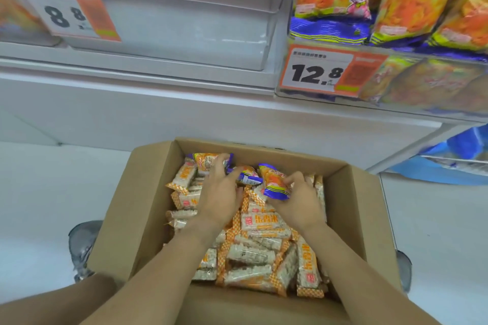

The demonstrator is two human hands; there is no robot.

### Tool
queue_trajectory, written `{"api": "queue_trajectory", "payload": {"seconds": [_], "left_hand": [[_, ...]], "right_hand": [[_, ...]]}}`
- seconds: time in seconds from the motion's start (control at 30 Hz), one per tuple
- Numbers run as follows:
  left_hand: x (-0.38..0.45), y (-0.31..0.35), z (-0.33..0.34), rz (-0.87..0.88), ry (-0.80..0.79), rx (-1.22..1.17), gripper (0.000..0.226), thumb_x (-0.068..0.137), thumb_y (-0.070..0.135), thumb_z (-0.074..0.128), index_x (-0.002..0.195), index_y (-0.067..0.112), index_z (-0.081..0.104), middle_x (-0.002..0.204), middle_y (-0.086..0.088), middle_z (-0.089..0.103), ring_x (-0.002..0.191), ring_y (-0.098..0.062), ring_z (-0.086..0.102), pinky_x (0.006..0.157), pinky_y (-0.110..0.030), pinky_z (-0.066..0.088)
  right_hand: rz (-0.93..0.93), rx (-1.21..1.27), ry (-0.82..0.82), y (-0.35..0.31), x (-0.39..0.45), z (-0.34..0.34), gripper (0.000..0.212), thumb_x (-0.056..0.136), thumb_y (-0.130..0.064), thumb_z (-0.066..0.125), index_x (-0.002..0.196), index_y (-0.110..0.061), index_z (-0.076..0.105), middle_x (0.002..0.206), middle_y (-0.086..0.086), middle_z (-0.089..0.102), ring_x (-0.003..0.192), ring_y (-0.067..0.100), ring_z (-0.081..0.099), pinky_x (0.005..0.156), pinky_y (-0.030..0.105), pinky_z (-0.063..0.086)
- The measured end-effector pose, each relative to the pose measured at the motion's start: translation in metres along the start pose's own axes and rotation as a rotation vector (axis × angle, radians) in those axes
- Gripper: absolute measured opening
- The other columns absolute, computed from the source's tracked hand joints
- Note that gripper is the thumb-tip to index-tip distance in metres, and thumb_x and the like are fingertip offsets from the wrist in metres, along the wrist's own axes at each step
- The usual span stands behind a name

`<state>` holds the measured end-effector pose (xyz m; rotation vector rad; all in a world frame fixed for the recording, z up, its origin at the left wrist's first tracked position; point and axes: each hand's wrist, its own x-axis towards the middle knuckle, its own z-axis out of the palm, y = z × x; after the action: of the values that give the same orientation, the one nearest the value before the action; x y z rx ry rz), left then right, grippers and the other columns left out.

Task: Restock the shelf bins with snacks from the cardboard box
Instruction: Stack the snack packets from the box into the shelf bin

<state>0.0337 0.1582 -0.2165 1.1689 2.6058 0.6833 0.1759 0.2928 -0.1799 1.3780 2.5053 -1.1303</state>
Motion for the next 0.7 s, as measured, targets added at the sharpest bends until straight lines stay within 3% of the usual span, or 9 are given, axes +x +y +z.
{"api": "queue_trajectory", "payload": {"seconds": [0.1, 0.17, 0.27, 0.3, 0.37, 0.5, 0.53, 0.63, 0.7], "left_hand": [[-0.005, 0.004, -0.002, -0.103, 0.068, -0.057, 0.020, 0.085, 0.008, 0.072, 0.104, 0.012, 0.073, 0.139, -0.003, 0.043, 0.115, -0.029, 0.055, 0.093, -0.040, 0.052], [-0.007, 0.003, -0.006, -0.177, 0.071, -0.153, 0.005, 0.088, 0.011, 0.070, 0.092, 0.015, 0.071, 0.124, 0.001, 0.049, 0.108, -0.026, 0.055, 0.086, -0.034, 0.049], [-0.011, 0.001, -0.011, -0.133, 0.124, -0.117, 0.007, 0.085, 0.012, 0.075, 0.084, 0.018, 0.074, 0.112, -0.002, 0.055, 0.104, -0.027, 0.053, 0.083, -0.029, 0.034], [-0.014, 0.002, -0.011, -0.106, 0.162, -0.131, 0.011, 0.083, 0.009, 0.077, 0.083, 0.019, 0.073, 0.109, 0.000, 0.053, 0.102, -0.026, 0.052, 0.083, -0.030, 0.032], [-0.023, 0.010, -0.015, -0.073, 0.179, -0.200, 0.015, 0.086, 0.007, 0.073, 0.086, 0.021, 0.068, 0.108, 0.004, 0.048, 0.100, -0.020, 0.049, 0.085, -0.031, 0.037], [-0.040, 0.032, -0.023, -0.116, -0.009, -0.415, 0.016, 0.099, 0.014, 0.058, 0.092, 0.028, 0.055, 0.114, 0.003, 0.047, 0.090, -0.007, 0.054, 0.074, -0.012, 0.042], [-0.043, 0.036, -0.024, -0.133, -0.048, -0.471, 0.017, 0.100, 0.014, 0.057, 0.091, 0.029, 0.052, 0.110, 0.001, 0.053, 0.086, -0.009, 0.056, 0.071, -0.014, 0.045], [-0.050, 0.049, -0.033, -0.190, -0.136, -0.729, 0.013, 0.097, 0.010, 0.061, 0.091, 0.019, 0.055, 0.102, -0.004, 0.066, 0.086, -0.022, 0.069, 0.077, -0.047, 0.059], [-0.050, 0.056, -0.041, -0.238, -0.133, -0.813, 0.010, 0.092, 0.010, 0.069, 0.090, 0.017, 0.062, 0.105, 0.001, 0.069, 0.085, -0.016, 0.073, 0.082, -0.047, 0.059]], "right_hand": [[-0.010, 0.062, -0.018, 0.004, -0.001, -0.001, 0.052, 0.074, -0.041, 0.085, 0.105, -0.025, 0.048, 0.109, 0.001, 0.061, 0.089, 0.017, 0.062, 0.057, 0.024, 0.038], [-0.033, 0.107, -0.008, 0.003, -0.005, -0.004, 0.047, 0.075, -0.041, 0.086, 0.103, -0.022, 0.053, 0.097, -0.005, 0.064, 0.079, 0.008, 0.062, 0.051, 0.016, 0.036], [-0.039, 0.183, 0.010, -0.003, -0.013, -0.011, 0.040, 0.079, -0.039, 0.084, 0.101, -0.018, 0.058, 0.081, -0.020, 0.060, 0.069, -0.002, 0.059, 0.050, 0.015, 0.042], [-0.023, 0.219, 0.011, -0.005, -0.015, -0.012, 0.036, 0.080, -0.037, 0.083, 0.100, -0.020, 0.057, 0.079, -0.019, 0.062, 0.068, 0.001, 0.062, 0.054, 0.019, 0.049], [0.016, 0.354, 0.010, -0.004, -0.016, -0.015, 0.029, 0.083, -0.031, 0.081, 0.097, -0.027, 0.055, 0.083, -0.011, 0.069, 0.067, 0.014, 0.071, 0.064, 0.043, 0.060], [0.060, 0.586, -0.046, -0.006, -0.024, -0.028, 0.034, 0.082, -0.022, 0.083, 0.104, -0.023, 0.057, 0.106, 0.005, 0.070, 0.073, 0.026, 0.075, 0.066, 0.045, 0.063], [0.075, 0.666, -0.066, -0.007, -0.027, -0.031, 0.035, 0.082, -0.016, 0.083, 0.106, -0.016, 0.057, 0.106, 0.009, 0.070, 0.075, 0.027, 0.075, 0.068, 0.046, 0.063], [0.119, 0.868, -0.126, -0.014, -0.040, -0.041, 0.034, 0.082, 0.006, 0.077, 0.109, 0.002, 0.057, 0.101, 0.016, 0.073, 0.081, 0.029, 0.076, 0.082, 0.050, 0.061], [0.118, 0.941, -0.132, -0.015, -0.044, -0.050, 0.027, 0.084, 0.010, 0.069, 0.109, 0.005, 0.060, 0.108, 0.020, 0.072, 0.089, 0.032, 0.075, 0.089, 0.048, 0.060]]}}
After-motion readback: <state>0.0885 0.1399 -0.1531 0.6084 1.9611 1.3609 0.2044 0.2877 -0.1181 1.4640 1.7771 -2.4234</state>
